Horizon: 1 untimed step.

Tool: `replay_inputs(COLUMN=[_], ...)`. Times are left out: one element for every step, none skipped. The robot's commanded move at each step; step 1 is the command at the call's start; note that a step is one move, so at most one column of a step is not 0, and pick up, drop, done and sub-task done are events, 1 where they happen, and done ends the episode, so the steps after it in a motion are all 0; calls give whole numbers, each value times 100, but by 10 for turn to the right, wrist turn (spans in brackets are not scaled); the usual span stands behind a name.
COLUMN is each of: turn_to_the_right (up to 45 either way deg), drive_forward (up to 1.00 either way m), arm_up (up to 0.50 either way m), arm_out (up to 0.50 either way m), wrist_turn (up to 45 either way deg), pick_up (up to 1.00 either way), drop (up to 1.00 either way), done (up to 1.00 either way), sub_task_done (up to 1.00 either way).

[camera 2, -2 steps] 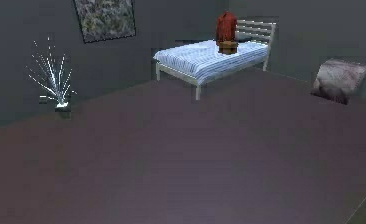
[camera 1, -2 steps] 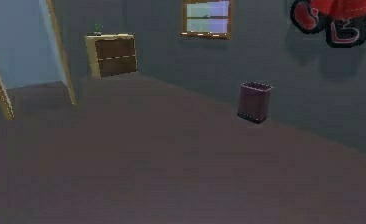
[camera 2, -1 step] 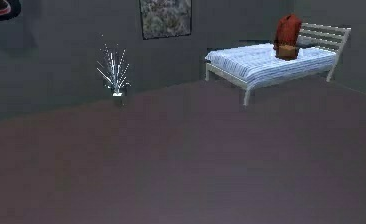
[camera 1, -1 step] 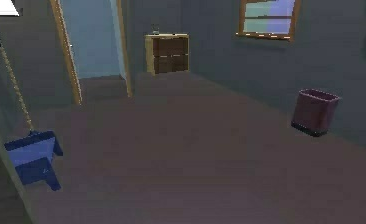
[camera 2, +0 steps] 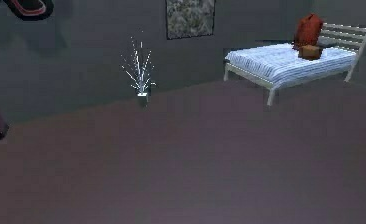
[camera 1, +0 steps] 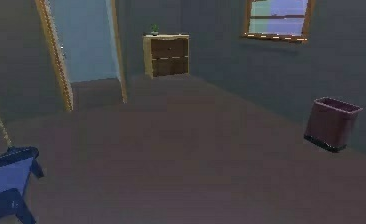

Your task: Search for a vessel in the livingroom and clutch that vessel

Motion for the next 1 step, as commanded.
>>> replay_inputs(turn_to_the_right=[-240], drive_forward=[0], arm_up=[0], arm_out=[0], wrist_turn=[0], pick_up=[0], drop=[0], done=[0], sub_task_done=[0])
